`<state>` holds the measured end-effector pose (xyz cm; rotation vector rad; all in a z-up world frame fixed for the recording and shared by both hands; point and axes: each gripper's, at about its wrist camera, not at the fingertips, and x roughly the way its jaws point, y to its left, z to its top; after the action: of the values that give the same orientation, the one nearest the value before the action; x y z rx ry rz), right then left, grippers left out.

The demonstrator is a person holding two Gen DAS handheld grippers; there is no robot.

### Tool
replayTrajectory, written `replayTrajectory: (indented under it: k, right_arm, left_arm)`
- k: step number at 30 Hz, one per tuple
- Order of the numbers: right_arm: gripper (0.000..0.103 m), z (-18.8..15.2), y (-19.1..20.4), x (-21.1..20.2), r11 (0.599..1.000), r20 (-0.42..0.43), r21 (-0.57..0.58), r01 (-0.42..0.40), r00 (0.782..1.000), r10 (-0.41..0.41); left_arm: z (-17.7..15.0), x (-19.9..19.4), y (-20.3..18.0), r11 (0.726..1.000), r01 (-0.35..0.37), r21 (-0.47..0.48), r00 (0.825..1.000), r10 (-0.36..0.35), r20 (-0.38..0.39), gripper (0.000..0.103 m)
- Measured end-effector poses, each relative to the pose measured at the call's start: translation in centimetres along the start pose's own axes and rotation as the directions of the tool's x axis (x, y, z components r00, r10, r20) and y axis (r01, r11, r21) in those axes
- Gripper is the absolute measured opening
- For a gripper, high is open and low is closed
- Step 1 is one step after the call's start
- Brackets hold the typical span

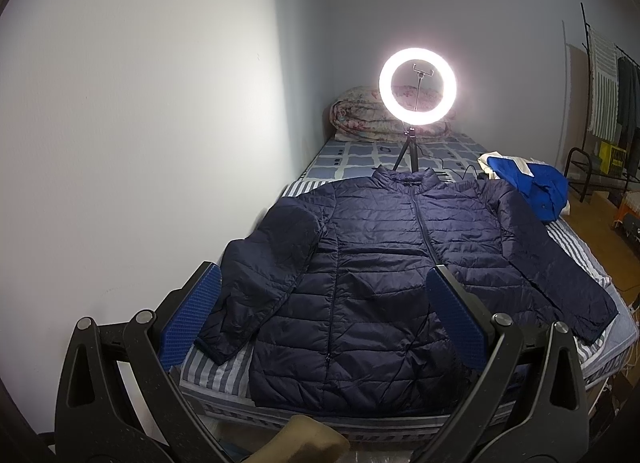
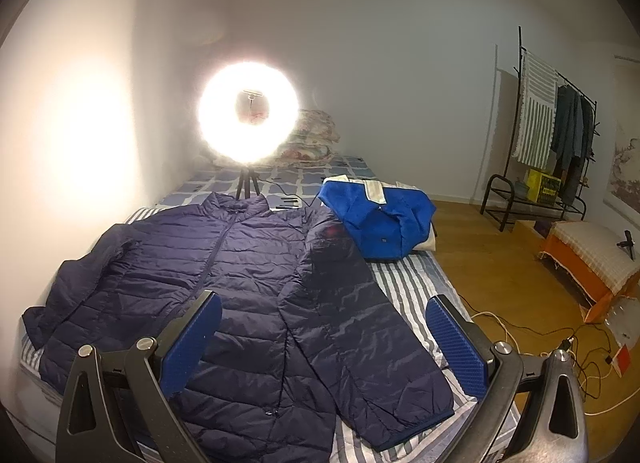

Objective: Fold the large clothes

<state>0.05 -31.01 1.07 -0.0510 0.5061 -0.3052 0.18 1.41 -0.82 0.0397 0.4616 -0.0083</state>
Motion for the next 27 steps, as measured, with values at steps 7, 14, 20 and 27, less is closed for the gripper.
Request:
replayTrajectory:
  k: [7,14,20,27]
  right_arm:
    - [0.103,0.3,2.0,0.4,0.999,0.004,-0.026,-0.039,0.999,0.039]
    - [0.103,0.9,6.4,1.8,0.987,0.01,-0.095,-0.132,0.991,0.134]
    - [0.103,1.5,12.9,2.3,0.942,0.07,-0.207,-0.265,0.956,0.284]
    - [0.101,2.0,24.8,4.0,0.743,-0.137,-0.397,-0.538,0.836,0.532]
  left_arm:
    - [-0.5,-0.5,0.8,1.0,-0.021,-0.015,1.0,0.021,-0.007,0.103]
    - [-2.8,-1.1,3.5,0.998,-0.013,-0.065,0.998,0.01,-0.057,0.103]
    - [-6.1,-3.1,5.8,0.992,-0.047,-0.113,0.999,0.044,-0.031,0.103]
    - [-9.6,-5.4,6.8,0.986,-0.028,-0.164,1.0,0.025,-0.019,0.099]
